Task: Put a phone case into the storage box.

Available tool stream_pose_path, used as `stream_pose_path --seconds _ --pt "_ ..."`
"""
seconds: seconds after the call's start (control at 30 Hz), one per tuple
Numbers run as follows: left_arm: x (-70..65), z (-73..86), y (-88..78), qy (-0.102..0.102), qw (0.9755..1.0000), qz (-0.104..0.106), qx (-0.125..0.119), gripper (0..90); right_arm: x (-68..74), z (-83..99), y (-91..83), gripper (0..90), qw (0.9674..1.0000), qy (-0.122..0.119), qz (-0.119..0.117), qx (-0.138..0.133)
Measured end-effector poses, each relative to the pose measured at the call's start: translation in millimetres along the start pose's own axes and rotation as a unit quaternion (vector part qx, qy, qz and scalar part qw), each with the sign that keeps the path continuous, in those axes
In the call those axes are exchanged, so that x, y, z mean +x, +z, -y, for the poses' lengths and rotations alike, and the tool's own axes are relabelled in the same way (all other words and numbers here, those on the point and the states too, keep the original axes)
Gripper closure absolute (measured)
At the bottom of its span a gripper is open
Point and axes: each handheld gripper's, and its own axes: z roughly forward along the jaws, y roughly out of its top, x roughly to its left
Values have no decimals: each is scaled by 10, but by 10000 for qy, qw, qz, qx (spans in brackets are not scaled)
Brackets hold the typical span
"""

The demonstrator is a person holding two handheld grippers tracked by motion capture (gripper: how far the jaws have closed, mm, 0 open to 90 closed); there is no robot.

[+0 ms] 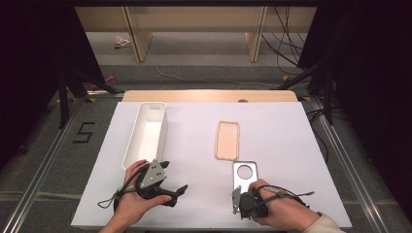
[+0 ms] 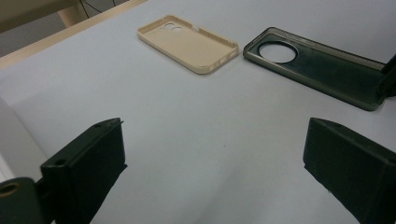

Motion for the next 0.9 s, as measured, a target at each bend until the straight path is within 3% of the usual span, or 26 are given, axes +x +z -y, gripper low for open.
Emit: stream_pose_path --seconds 0.53,0.87,0.9 --pt "1 1 -2 0 10000 4 -1 54 -5 21 -34 889 10000 32 35 -59" --pt "1 -1 -7 -16 10000 2 1 69 -9 65 -118 892 9987 60 193 -464" --pt "2 -1 -8 -17 10000 -1 1 70 -9 67 -139 892 9989 79 196 -413"
